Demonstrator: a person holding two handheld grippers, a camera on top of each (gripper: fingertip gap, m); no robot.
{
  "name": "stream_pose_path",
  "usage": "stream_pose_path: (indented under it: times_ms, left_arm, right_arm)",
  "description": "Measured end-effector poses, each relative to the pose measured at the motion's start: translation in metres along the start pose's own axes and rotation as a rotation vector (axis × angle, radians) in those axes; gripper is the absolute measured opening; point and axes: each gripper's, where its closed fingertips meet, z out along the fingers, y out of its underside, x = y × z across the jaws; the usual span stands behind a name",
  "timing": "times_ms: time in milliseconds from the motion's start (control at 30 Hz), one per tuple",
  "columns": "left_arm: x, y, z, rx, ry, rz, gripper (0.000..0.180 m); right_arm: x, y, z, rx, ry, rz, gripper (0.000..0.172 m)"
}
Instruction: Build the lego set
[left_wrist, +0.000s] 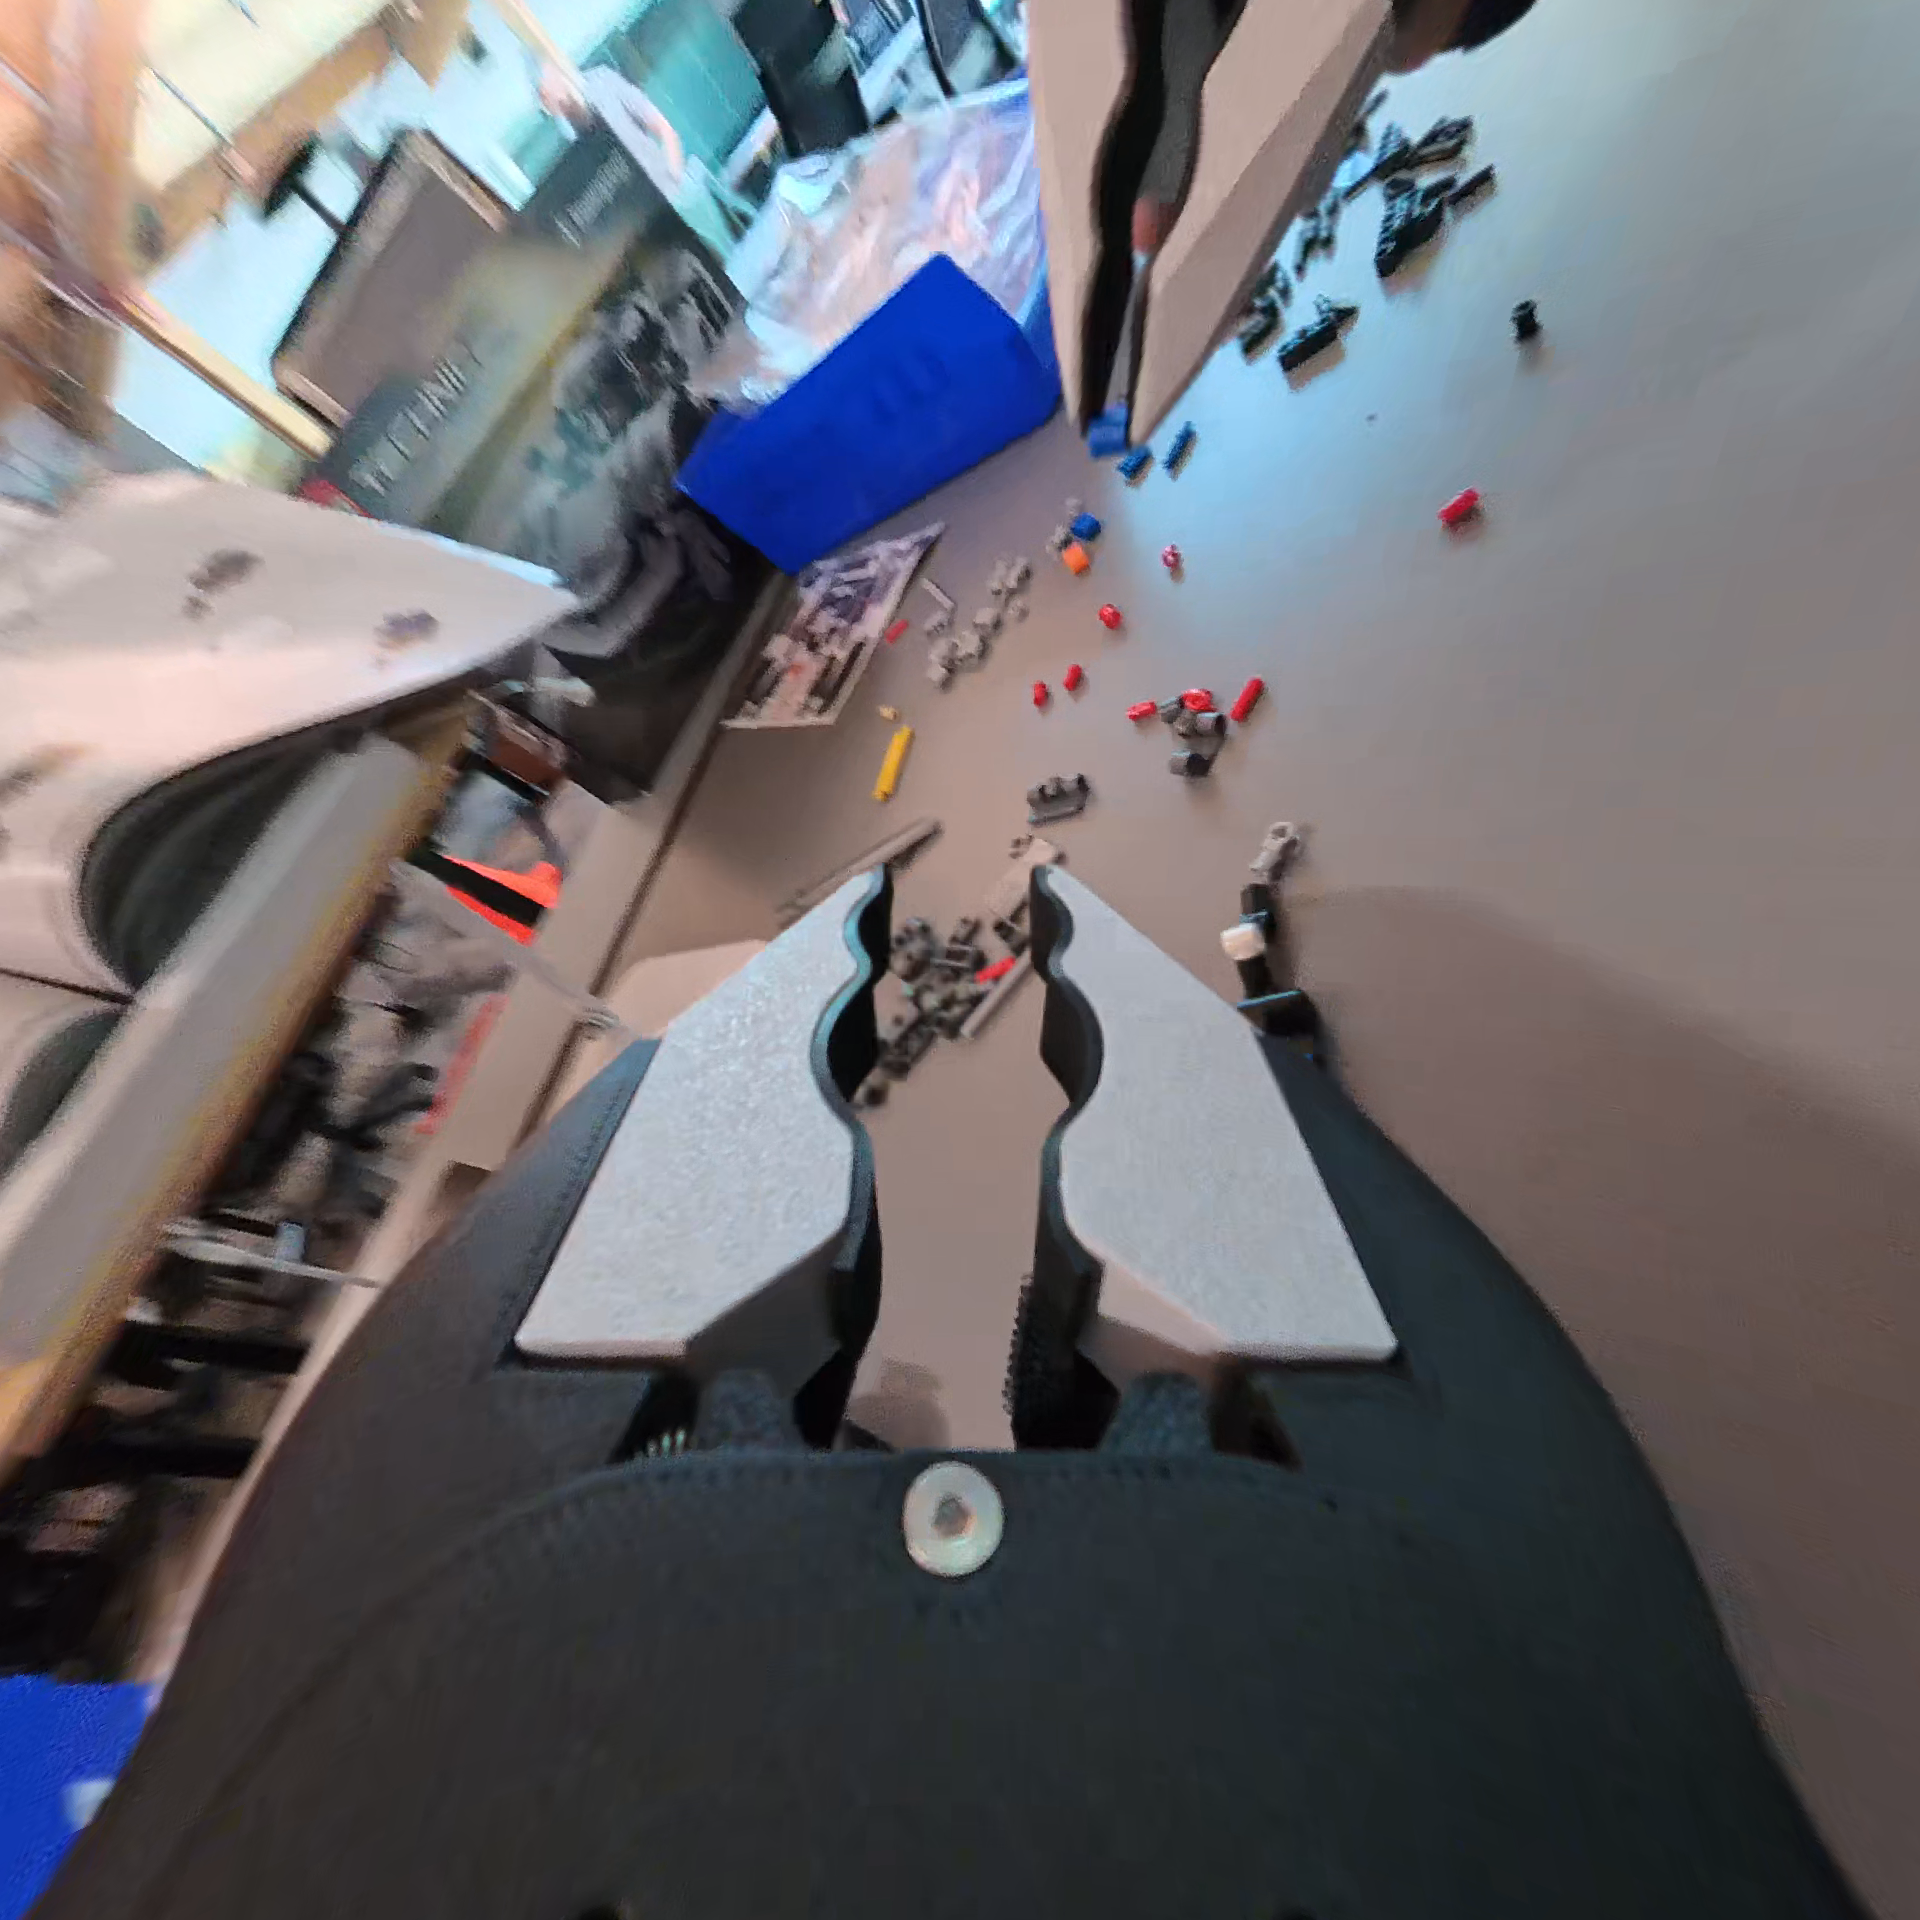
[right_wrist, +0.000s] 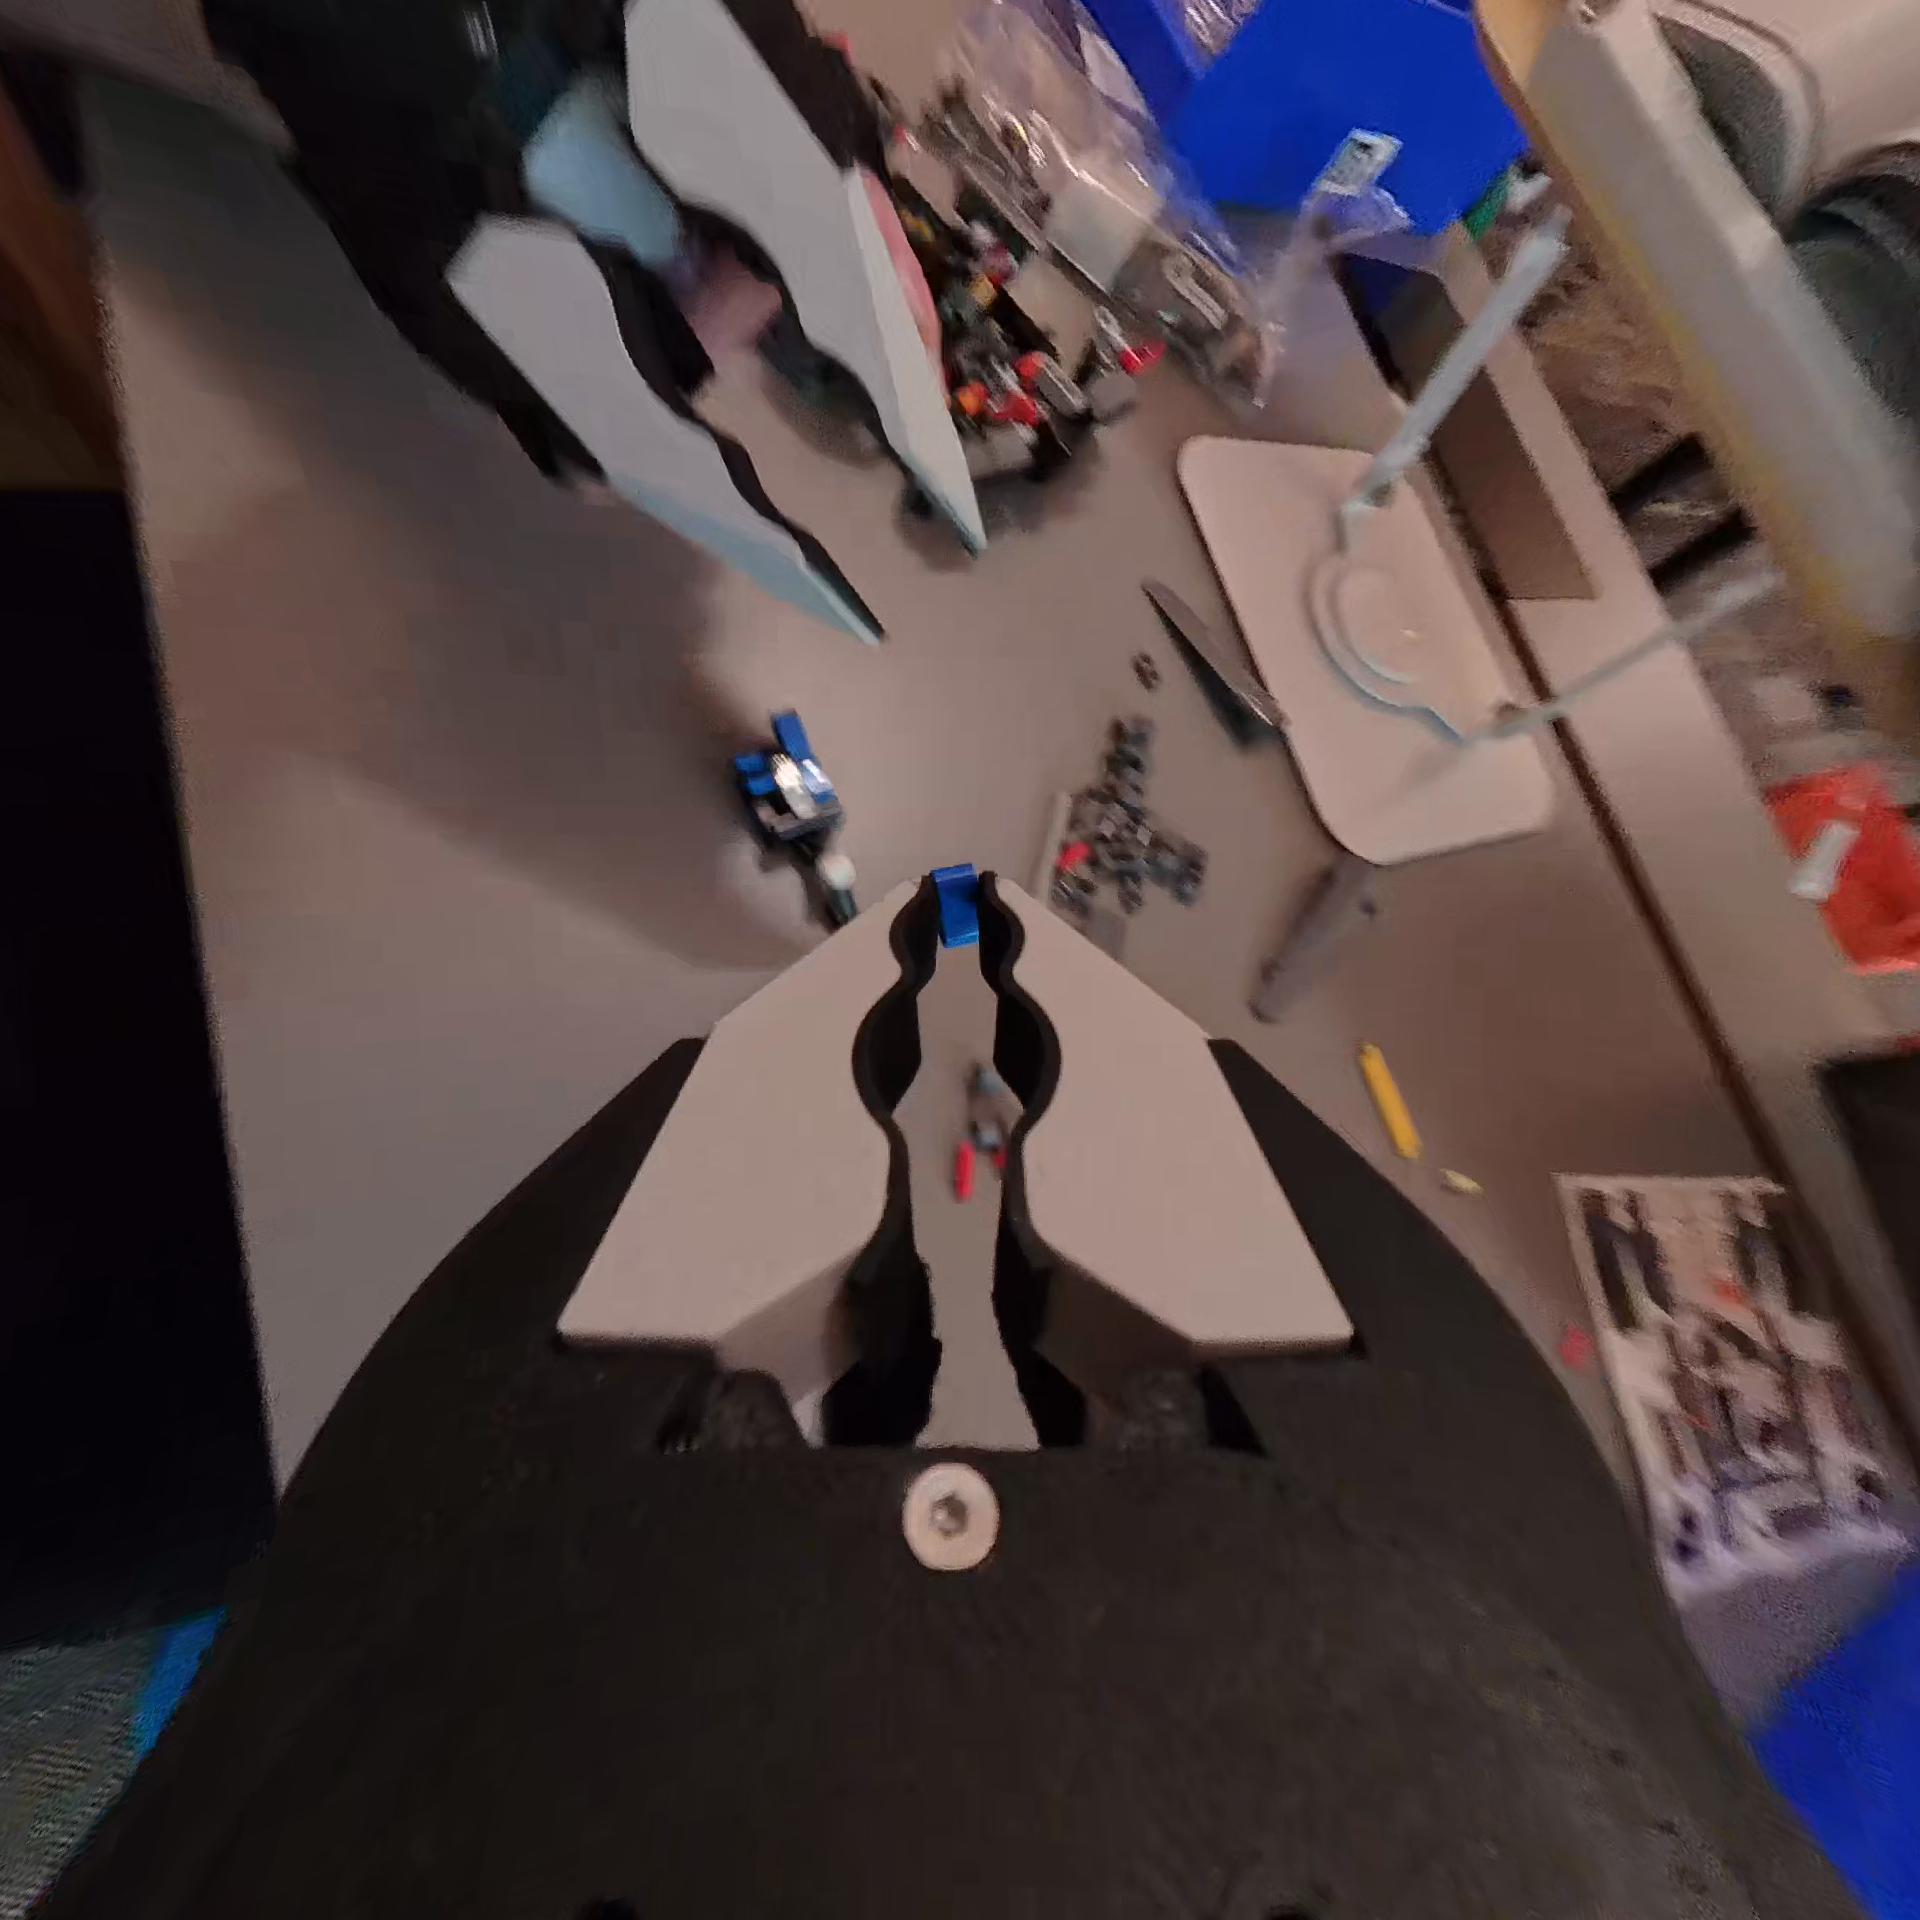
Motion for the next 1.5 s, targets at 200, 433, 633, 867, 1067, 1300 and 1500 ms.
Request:
stream_pose_path:
  times_ms: [200,433,633,867,1067,1300,1500]
  left_arm:
    - [0.004,-0.008,-0.012,0.035,-0.141,0.2,0.024]
    - [-0.008,-0.015,-0.018,0.076,-0.197,0.193,0.027]
    - [-0.006,-0.02,-0.018,0.103,-0.204,0.236,0.028]
    - [0.003,-0.025,-0.013,0.099,-0.204,0.322,0.026]
    - [0.012,-0.023,-0.01,0.095,-0.183,0.396,0.015]
    - [-0.003,-0.024,-0.014,0.073,-0.244,0.357,0.008]
    - [-0.03,-0.025,-0.024,0.067,-0.344,0.26,0.004]
  right_arm:
    - [-0.013,-0.028,0.023,0.116,-0.211,0.196,0.005]
    - [-0.012,-0.041,0.042,0.172,-0.39,0.343,0.004]
    - [-0.014,-0.046,0.048,0.159,-0.481,0.37,0.005]
    - [-0.022,-0.049,0.049,0.128,-0.585,0.375,0.005]
    - [-0.021,-0.054,0.05,0.148,-0.64,0.431,0.005]
    - [-0.008,-0.072,0.053,0.306,-0.614,0.555,0.006]
    - [0.007,-0.091,0.059,0.478,-0.554,0.655,0.008]
